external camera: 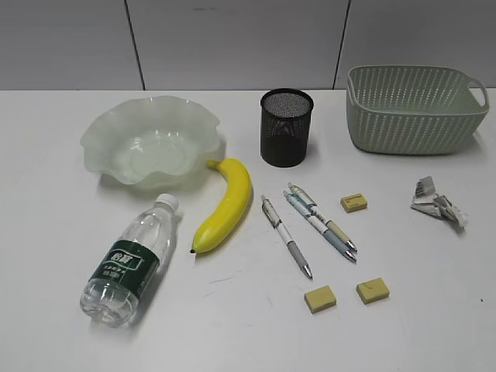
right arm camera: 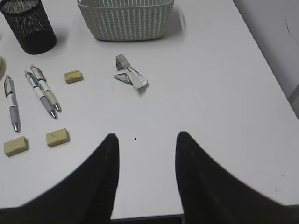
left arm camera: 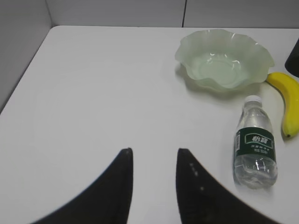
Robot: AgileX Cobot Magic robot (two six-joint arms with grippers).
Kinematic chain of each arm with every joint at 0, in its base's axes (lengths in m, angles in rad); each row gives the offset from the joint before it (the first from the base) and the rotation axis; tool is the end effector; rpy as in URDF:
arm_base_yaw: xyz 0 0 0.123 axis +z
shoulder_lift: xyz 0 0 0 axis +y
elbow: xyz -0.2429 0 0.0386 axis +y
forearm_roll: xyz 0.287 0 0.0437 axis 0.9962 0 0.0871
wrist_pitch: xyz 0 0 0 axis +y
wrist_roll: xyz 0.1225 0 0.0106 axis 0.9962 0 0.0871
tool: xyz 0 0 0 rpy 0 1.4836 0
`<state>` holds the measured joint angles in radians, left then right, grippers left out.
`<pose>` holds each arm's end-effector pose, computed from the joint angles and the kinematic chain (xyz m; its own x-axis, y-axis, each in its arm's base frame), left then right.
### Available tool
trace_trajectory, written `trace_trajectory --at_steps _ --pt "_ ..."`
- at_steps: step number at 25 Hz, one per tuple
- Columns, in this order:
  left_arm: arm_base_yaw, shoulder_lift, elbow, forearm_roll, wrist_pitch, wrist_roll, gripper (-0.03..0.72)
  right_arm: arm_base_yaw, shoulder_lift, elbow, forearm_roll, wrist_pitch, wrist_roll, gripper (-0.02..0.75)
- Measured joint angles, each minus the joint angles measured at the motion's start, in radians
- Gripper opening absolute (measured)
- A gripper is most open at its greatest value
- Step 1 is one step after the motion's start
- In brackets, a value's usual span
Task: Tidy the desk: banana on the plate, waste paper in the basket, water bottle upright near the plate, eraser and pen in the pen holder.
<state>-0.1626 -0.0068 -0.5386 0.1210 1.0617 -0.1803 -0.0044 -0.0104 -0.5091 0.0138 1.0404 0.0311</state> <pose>0.0917 -0.0019 0.2956 -0.4128 -0.0540 -0.9092 0.0165 0.9976 -0.0668 0.0957 0.0010 0.2877 -0.4201 0.0399 -0.9066 0.0096 0.9992 0.0395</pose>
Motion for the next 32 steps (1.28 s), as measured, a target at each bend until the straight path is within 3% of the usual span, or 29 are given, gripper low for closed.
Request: trace_trajectory --at_steps 2,5,8,11,13,16,18,22,24,28,32 --pt "0.0 0.013 -0.003 -0.042 -0.009 0.023 0.237 0.0 0.0 0.0 0.0 0.0 0.0 0.33" --pt "0.0 0.134 -0.022 -0.16 -0.118 0.153 0.238 0.0 0.0 0.0 0.0 0.0 0.0 0.33" --pt "0.0 0.386 -0.033 -0.342 -0.349 0.36 0.238 0.0 0.0 0.0 0.0 0.0 0.0 0.33" --pt "-0.007 0.69 -0.084 -0.603 -0.442 0.672 0.238 0.0 0.0 0.0 0.0 0.0 0.0 0.33" --pt "-0.047 0.902 -0.147 -0.783 -0.47 0.885 0.237 0.0 0.0 0.0 0.0 0.0 0.0 0.33" --pt "-0.185 1.126 -0.253 -0.841 -0.544 0.999 0.237 0.0 0.0 0.0 0.002 0.0 0.0 0.33" --pt "-0.313 1.265 -0.323 -0.797 -0.607 0.977 0.237 0.0 0.0 0.0 0.011 0.0 0.0 0.33" --pt "-0.51 1.533 -0.471 -0.588 -0.625 0.739 0.279 0.0 0.0 0.0 0.025 0.0 0.0 0.33" --pt "-0.544 1.65 -0.538 -0.536 -0.599 0.661 0.354 0.0 0.0 0.0 0.027 0.0 0.0 0.33" --pt "-0.55 1.823 -0.62 -0.504 -0.569 0.614 0.555 0.0 0.0 0.0 0.03 0.0 0.0 0.33" --pt "-0.55 1.914 -0.653 -0.453 -0.624 0.51 0.584 0.0 0.0 0.0 0.032 0.0 0.0 0.33"
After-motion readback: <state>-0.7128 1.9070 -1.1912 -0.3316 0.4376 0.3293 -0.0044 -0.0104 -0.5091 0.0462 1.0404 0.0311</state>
